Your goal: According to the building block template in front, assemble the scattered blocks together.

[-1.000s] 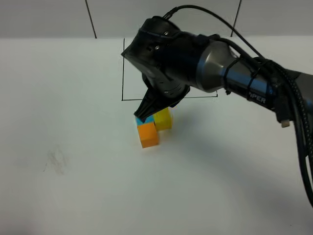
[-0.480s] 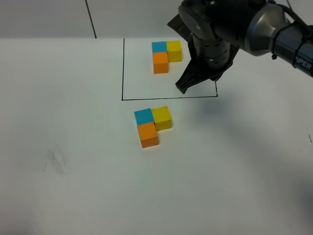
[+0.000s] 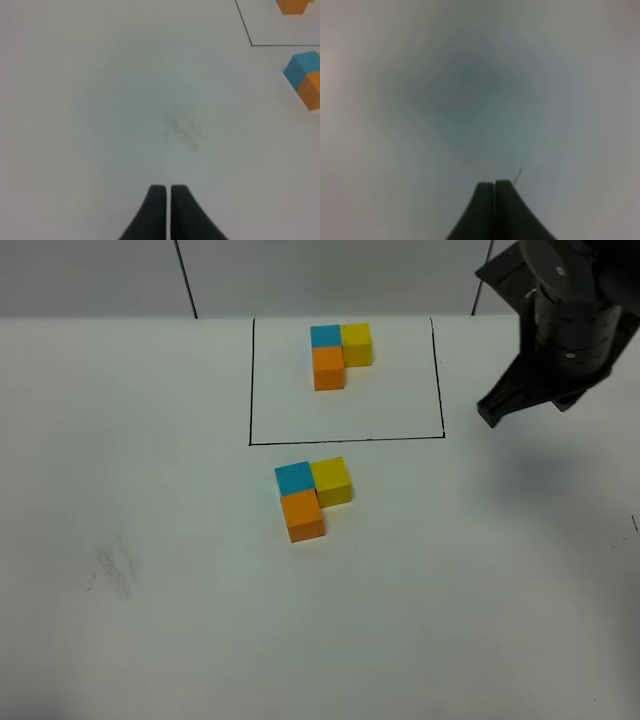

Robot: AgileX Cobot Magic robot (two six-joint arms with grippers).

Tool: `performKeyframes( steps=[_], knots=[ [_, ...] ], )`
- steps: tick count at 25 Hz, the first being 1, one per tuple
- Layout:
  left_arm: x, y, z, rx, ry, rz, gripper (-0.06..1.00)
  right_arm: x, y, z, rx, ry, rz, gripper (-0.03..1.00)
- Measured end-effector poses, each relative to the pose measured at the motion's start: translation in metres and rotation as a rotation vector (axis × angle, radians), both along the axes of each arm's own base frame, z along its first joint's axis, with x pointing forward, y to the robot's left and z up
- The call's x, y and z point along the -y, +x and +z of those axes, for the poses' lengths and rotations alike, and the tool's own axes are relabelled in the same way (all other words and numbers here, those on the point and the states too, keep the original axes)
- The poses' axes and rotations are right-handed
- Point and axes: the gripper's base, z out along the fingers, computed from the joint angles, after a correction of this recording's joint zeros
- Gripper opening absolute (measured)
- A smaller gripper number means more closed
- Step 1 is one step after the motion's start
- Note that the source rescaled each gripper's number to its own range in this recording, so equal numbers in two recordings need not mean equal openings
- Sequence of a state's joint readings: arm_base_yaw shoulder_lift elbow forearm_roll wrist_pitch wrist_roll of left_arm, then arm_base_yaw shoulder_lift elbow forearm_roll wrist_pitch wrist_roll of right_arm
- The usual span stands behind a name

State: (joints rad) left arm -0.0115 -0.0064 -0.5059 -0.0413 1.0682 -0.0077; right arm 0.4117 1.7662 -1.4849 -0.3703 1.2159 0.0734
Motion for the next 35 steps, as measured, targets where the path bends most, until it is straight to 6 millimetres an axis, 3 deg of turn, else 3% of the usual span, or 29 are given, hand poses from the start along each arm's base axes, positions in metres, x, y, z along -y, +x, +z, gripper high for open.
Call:
performKeyframes(
  steps=[14, 21, 28, 35],
  knots=[
    [0.0, 0.0, 0.0, 0.0, 0.0, 0.0, 0.0, 0.058, -0.107, 0.01, -0.016, -0.016, -0.034, 0.0],
    [0.0, 0.0, 0.0, 0.0, 0.0, 0.0, 0.0, 0.072, -0.16, 0.008, -0.006, 0.069, -0.048, 0.0],
    [0.0, 0.0, 0.0, 0.0, 0.0, 0.0, 0.0, 0.073, -0.19, 0.018, 0.034, 0.194, -0.003, 0.0],
    [0.0, 0.0, 0.0, 0.0, 0.0, 0.0, 0.0, 0.083, -0.22, -0.004, 0.079, 0.228, 0.021, 0.0]
  ],
)
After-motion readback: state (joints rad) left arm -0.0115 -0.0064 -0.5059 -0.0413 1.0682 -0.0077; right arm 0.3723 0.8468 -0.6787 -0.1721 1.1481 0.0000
